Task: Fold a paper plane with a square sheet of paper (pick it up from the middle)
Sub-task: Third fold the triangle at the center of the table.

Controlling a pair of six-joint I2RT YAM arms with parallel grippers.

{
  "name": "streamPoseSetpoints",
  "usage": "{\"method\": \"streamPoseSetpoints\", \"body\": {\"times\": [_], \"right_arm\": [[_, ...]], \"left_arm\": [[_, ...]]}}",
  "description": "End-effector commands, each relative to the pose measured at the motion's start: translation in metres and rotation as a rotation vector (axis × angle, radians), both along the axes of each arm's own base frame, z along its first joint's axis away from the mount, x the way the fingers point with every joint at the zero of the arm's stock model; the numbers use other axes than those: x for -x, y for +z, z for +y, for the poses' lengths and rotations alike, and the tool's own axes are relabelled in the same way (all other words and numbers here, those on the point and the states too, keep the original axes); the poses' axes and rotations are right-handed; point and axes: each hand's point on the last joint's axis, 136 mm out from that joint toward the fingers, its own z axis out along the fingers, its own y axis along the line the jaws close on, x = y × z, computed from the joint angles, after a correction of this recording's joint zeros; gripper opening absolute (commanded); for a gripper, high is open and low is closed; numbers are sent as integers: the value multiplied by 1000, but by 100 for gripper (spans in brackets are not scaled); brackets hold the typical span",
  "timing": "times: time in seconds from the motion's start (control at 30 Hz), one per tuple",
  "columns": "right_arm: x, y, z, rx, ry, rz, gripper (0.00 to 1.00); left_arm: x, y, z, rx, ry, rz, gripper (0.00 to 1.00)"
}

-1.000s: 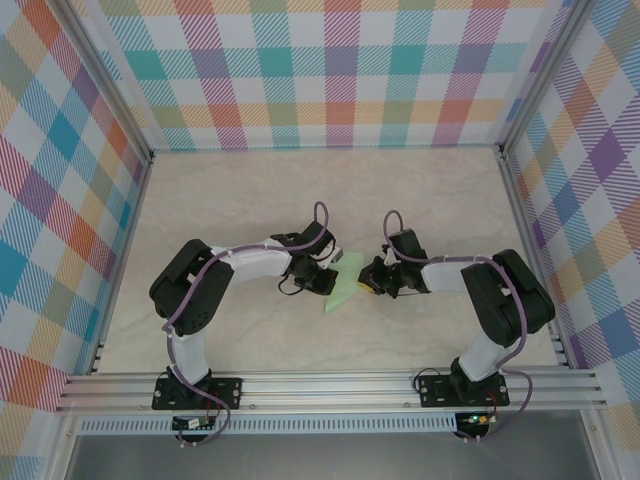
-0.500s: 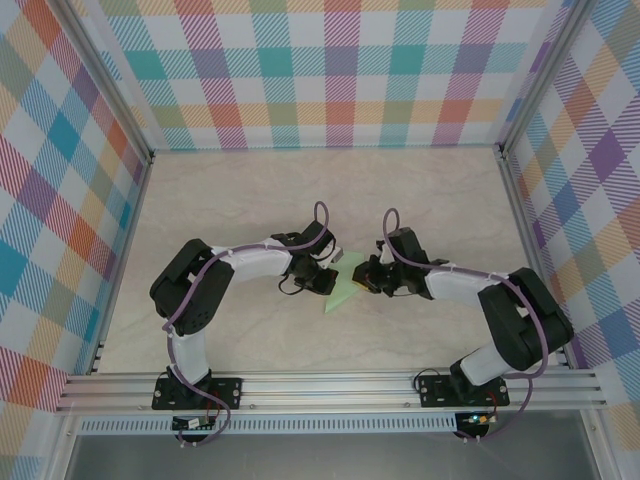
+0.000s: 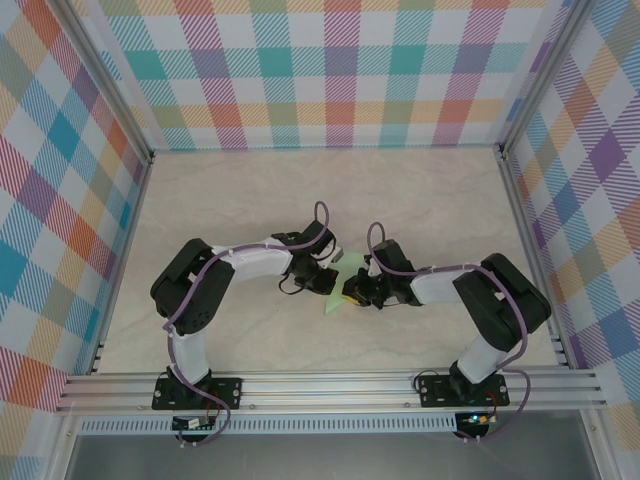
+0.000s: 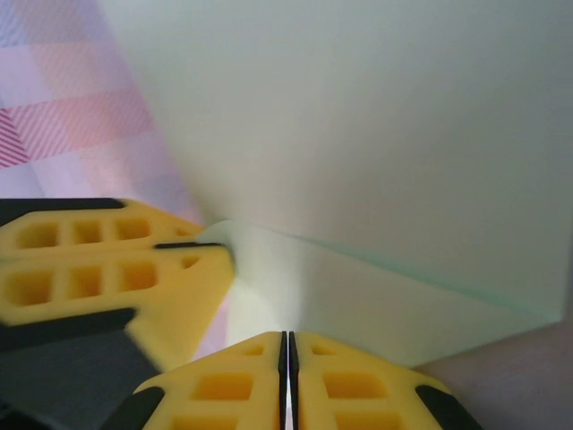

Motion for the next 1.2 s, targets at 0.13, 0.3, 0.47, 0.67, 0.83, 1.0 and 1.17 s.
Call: {"method": "streamPoseSetpoints", "body": {"times": [0.13,0.3,0.47,0.67,0.83,1.0,1.17], "right_arm": [[2,-9,0,16,0,12,11],[4,11,2,-4,8,-30,12],[12,16,12,-16,27,-44,12],[16,-4,14,5,12,-15,12],[18,-14,13,20,6,2,11],[21,-2,12,8,4,-20,12],[26,9,19,-19,19,-50,12]], "left_arm": [[19,-50,29,-144,0,92,1],[19,-51,29,-146,0,90,1],[20,-53,29,-149,-3,95,1],[20,-55,28,-143,-3,100,1],[21,-55,29,-147,-2,102,1],[22,-56,30,-149,-3,104,1],[22,-57,30,-148,-2,103,1]]}}
